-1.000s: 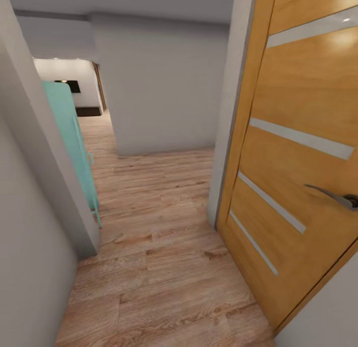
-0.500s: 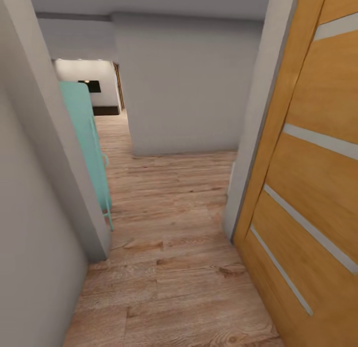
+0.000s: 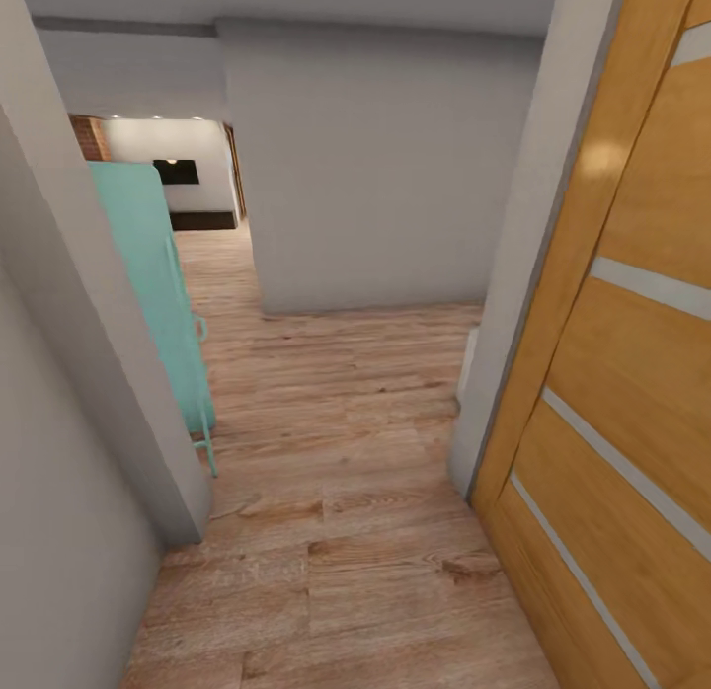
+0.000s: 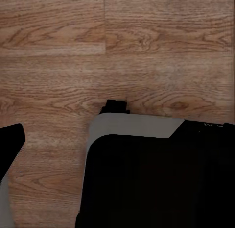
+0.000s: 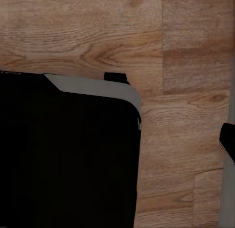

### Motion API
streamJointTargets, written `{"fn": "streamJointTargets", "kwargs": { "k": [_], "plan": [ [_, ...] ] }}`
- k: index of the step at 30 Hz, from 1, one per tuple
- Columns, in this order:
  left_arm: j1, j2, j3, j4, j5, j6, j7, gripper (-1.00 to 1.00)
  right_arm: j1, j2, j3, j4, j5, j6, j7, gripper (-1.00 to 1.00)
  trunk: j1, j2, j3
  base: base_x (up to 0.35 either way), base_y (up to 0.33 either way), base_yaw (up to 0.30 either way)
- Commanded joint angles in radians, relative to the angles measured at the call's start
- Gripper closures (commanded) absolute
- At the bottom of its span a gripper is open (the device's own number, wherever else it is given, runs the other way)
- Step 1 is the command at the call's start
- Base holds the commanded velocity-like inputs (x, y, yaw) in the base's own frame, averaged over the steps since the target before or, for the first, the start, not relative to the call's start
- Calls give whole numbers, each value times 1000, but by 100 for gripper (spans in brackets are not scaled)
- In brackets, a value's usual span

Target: Move the two storage containers from the living room to the garage. In the garage, place one container on the floor and stack the other container on top of it (either order is fine).

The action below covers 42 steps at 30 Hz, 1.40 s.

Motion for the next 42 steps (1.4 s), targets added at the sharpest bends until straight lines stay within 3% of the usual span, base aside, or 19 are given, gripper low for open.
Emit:
{"fn": "streamJointTargets", "kwargs": {
  "k": [1,42],
  "plan": [
    [-1,0,4,1,6,-4,0,-100,-1,1,8,3,-10,-5,-1,-100,1,-1,-1,323,0,0],
    [-1,0,4,1,6,-4,0,-100,-1,1,9,3,-4,-3,-2,-100,1,-1,-1,323,0,0]
  ]
}}
